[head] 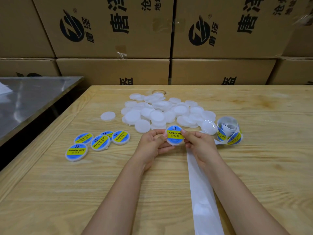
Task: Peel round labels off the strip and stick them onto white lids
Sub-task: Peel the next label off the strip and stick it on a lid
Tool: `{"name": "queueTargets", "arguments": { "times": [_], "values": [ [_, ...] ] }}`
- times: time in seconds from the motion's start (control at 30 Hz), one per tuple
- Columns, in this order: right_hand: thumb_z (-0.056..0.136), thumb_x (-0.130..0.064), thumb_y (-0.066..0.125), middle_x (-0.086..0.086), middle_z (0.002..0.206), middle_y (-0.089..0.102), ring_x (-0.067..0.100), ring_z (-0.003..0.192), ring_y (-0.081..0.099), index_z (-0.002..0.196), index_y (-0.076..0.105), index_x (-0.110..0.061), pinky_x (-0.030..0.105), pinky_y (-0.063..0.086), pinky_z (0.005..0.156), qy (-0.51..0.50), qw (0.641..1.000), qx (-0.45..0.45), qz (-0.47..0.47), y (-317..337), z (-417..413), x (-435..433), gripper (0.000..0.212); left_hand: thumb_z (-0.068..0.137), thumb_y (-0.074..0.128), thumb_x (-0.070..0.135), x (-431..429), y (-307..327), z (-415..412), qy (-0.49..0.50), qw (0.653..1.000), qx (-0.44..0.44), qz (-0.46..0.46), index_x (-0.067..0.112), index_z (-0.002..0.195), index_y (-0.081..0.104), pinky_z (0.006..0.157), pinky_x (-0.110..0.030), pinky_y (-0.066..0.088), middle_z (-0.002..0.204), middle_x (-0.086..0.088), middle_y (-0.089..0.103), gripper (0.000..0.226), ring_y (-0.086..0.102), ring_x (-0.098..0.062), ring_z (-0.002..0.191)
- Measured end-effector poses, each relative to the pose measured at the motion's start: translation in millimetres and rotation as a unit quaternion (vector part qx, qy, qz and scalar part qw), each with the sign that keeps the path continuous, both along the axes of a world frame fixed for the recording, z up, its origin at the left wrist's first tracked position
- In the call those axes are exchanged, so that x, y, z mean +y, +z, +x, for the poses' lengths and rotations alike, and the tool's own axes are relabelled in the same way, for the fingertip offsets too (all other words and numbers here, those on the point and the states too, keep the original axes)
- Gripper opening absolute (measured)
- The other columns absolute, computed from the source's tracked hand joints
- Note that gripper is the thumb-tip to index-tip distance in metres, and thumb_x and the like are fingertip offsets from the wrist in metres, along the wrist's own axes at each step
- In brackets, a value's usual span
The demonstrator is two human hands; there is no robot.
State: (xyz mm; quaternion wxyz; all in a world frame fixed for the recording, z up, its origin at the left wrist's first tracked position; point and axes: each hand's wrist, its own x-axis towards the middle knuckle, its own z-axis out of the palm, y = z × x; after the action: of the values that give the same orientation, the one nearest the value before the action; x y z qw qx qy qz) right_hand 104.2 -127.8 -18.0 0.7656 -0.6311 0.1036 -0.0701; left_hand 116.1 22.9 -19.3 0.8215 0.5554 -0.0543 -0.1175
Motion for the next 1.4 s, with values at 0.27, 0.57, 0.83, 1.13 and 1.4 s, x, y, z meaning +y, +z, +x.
{"name": "queueTargets", "arguments": {
  "times": [0.27, 0.57, 0.83, 1.13, 1.4],
  "values": [
    [0.082, -0.016, 0.070, -0.013, 0.055, 0.059, 0.002, 0.055, 0.050, 0.066, 0.067, -0.014, 0.018, 0.041, 0.061, -0.036, 0.993, -0.047, -0.106, 2, -4, 5, 0.016, 0.094, 0.053, 0.008, -1, -1, 0, 0.005, 1.000, 0.003, -0.002, 0.002, 0.102, 0.054, 0.065, -0.029, 0.058, 0.087, -0.013, 0.073, 0.011, 0.072, -0.024, 0.080],
    [0.081, -0.014, 0.069, -0.013, 0.067, 0.061, 0.005, 0.063, 0.057, 0.074, 0.059, -0.022, 0.009, 0.039, 0.060, -0.156, 0.915, -0.178, -0.327, -2, -9, 18, 0.014, 0.092, 0.052, 0.002, -6, 2, -1, 0.005, 0.997, 0.046, -0.066, -0.011, 0.119, 0.048, 0.063, -0.030, 0.059, 0.087, -0.020, 0.071, 0.030, 0.071, -0.025, 0.071],
    [0.082, -0.009, 0.067, -0.008, 0.078, 0.063, -0.008, 0.069, 0.060, 0.130, 0.047, -0.028, 0.006, 0.043, 0.064, -0.148, 0.945, -0.199, -0.214, 0, -13, 21, 0.055, 0.093, 0.048, 0.001, -6, 3, -4, -0.007, 0.995, 0.037, -0.096, -0.014, 0.124, 0.043, 0.064, -0.031, 0.059, 0.094, -0.022, 0.067, 0.035, 0.071, -0.024, 0.073],
    [0.080, -0.029, 0.072, -0.001, 0.073, 0.066, 0.016, 0.072, 0.061, 0.069, 0.060, -0.018, 0.024, 0.047, 0.069, -0.202, 0.954, -0.139, -0.170, -2, -5, 19, 0.020, 0.091, 0.051, -0.002, -14, 0, -11, -0.006, 0.999, -0.040, -0.023, 0.003, 0.090, 0.052, 0.063, -0.032, 0.058, 0.072, -0.012, 0.071, 0.006, 0.071, -0.024, 0.068],
    [0.070, -0.035, 0.078, -0.003, 0.091, 0.059, 0.008, 0.078, 0.053, 0.085, 0.055, -0.025, 0.022, 0.043, 0.070, -0.131, 0.954, -0.141, -0.229, 0, -8, 22, 0.030, 0.077, 0.064, 0.016, -14, 4, -12, 0.006, 0.995, -0.037, -0.091, 0.005, 0.089, 0.054, 0.062, -0.030, 0.057, 0.079, -0.016, 0.072, 0.019, 0.072, -0.025, 0.072]
  ]
}}
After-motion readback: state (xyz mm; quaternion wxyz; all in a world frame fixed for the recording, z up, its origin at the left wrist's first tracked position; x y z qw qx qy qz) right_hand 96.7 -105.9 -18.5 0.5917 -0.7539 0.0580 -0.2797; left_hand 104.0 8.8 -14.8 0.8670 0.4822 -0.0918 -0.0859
